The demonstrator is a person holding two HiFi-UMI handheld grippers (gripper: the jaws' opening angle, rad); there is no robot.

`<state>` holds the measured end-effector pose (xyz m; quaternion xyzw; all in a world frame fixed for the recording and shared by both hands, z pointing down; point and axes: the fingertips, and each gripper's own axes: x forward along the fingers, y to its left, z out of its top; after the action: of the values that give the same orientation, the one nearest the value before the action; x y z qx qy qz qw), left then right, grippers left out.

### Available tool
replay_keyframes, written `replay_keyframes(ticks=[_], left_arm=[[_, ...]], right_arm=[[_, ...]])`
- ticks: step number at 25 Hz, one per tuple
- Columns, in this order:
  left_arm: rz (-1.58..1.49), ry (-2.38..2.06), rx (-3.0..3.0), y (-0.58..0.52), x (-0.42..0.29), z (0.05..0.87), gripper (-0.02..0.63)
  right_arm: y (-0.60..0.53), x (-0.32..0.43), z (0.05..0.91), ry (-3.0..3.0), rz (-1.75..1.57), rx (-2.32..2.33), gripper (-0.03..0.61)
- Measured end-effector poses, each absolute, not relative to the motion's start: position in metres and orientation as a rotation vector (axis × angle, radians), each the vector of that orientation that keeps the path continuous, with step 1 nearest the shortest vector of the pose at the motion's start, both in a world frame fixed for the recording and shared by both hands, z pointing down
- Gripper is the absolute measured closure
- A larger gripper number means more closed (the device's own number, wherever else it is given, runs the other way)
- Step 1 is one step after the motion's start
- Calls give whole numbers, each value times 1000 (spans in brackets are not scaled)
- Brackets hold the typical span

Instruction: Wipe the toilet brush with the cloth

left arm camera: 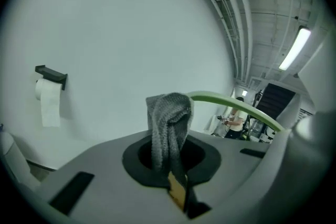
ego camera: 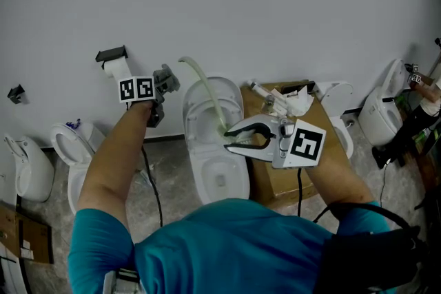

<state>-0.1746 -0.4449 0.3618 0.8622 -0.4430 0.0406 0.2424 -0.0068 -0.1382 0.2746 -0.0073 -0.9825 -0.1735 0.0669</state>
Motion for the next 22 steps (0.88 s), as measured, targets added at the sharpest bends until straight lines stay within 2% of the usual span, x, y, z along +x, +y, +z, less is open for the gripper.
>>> replay_keyframes(ticks=[9, 13, 16, 22], left_arm=[[157, -719, 2723, -322, -37, 334, 592], [214, -657, 2909, -291, -8, 314, 592], [349, -685, 3095, -281, -3, 294, 592], [588, -413, 3226, -252, 20, 286, 592]], right_arm=[[-213, 38, 240, -3299, 34, 208, 494], [-227, 41, 244, -3333, 204, 235, 494], [-221, 34, 252, -3278, 136, 206, 495], [-203, 19, 263, -3169, -80, 124, 495]])
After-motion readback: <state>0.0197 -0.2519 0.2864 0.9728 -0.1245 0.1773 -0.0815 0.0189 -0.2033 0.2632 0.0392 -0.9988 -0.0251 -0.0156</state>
